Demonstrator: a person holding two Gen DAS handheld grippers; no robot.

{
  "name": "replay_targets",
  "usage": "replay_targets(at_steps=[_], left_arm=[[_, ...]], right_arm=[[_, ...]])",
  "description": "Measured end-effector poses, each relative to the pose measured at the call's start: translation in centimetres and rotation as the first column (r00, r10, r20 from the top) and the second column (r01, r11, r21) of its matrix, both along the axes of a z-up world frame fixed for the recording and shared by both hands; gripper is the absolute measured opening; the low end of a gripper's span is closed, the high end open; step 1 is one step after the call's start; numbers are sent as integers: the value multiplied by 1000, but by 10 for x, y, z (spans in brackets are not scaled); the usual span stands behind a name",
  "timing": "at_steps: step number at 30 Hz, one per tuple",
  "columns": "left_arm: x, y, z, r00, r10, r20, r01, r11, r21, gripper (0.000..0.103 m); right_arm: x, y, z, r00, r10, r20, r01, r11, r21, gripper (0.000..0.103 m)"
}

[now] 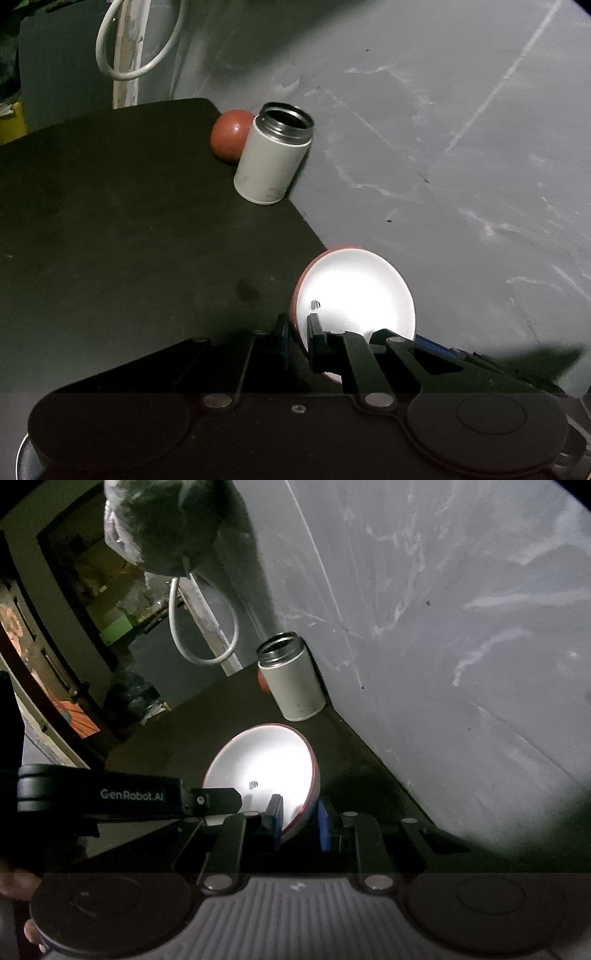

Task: Organize plates and bowls
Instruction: 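Lift the white bowl with both tools and carry it over the bowl stack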

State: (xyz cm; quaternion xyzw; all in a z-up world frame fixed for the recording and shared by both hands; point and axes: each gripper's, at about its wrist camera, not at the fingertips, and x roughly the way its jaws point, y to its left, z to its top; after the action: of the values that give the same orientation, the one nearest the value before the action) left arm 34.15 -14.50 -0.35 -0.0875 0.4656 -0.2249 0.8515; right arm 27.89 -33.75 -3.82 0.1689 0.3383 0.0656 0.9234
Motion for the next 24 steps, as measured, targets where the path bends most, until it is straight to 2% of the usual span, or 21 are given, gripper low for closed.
replay_targets(at_steps=[11,24], left_arm=[[-56,12,8,999,-37,12,37,999,5,10],[-96,15,-3,995,-86,-45,87,995,38,12]], right_arm=[[-56,0,4,1000,22,-20,-22,999,26,22],[-95,2,-3,994,64,-85,-63,998,11,22]])
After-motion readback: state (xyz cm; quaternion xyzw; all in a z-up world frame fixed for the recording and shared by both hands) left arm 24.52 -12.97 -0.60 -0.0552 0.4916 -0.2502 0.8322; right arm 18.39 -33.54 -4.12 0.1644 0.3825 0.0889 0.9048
